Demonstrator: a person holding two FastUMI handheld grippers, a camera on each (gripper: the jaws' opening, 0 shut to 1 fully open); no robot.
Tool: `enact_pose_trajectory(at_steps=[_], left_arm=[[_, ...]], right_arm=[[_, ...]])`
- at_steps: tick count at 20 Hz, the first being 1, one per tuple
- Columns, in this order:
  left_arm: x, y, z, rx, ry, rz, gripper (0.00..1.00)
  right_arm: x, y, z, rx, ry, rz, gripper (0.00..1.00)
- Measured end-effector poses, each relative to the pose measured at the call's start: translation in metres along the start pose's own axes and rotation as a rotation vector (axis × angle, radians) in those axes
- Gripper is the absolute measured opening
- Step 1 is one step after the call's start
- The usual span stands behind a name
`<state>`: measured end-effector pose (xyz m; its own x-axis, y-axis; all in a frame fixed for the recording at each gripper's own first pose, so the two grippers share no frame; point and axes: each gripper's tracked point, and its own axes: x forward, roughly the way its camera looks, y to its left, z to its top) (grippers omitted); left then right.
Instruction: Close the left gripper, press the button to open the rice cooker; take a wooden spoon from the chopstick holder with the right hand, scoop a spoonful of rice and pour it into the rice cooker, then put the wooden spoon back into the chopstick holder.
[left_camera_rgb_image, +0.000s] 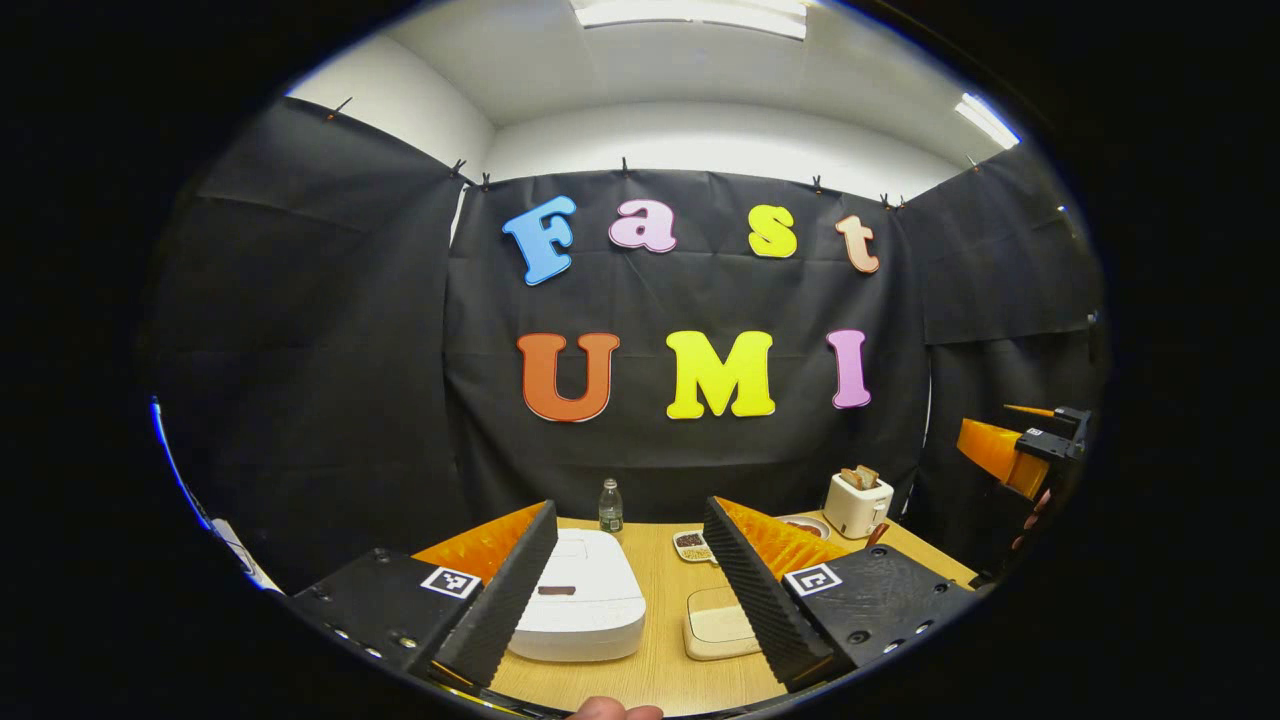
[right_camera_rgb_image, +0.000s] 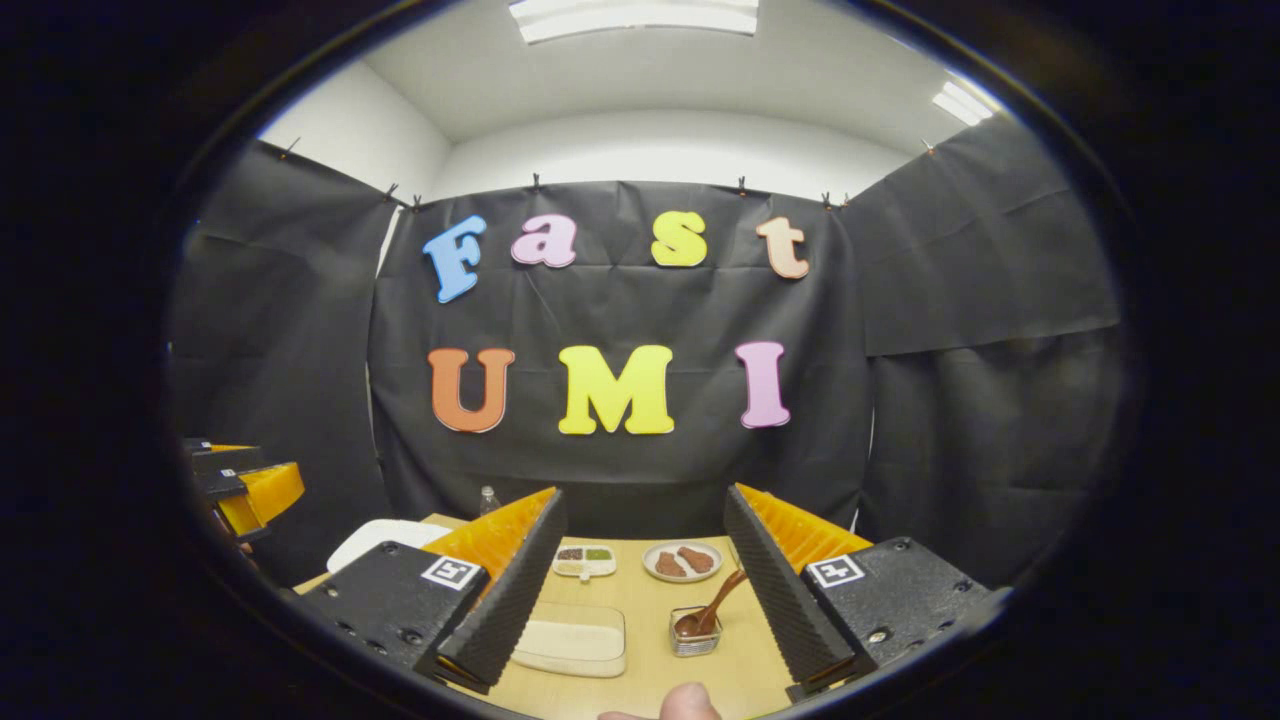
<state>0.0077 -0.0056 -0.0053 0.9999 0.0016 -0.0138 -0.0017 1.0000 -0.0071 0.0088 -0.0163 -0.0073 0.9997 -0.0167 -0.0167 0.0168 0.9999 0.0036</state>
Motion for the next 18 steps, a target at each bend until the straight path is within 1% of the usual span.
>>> enact_pose_trajectory(at_steps=[7,11,15,18], left_arm=[[0.004,-0.001,-0.003,-0.002,0.011,0.000,0.95],[0.012,0.003,-0.009,-0.017,0.032,0.010,0.95],[0.025,0.012,-0.023,-0.031,0.094,0.031,0.95],[0.040,0.024,-0.040,-0.049,0.161,0.063,0.95]], right_arm=[[0.004,-0.004,0.002,0.003,-0.001,-0.006,1.00],[0.014,-0.001,0.001,-0.004,0.003,0.004,1.00],[0.031,0.000,0.000,-0.004,0.015,0.014,1.00],[0.048,-0.004,-0.002,0.006,0.025,0.014,1.00]])
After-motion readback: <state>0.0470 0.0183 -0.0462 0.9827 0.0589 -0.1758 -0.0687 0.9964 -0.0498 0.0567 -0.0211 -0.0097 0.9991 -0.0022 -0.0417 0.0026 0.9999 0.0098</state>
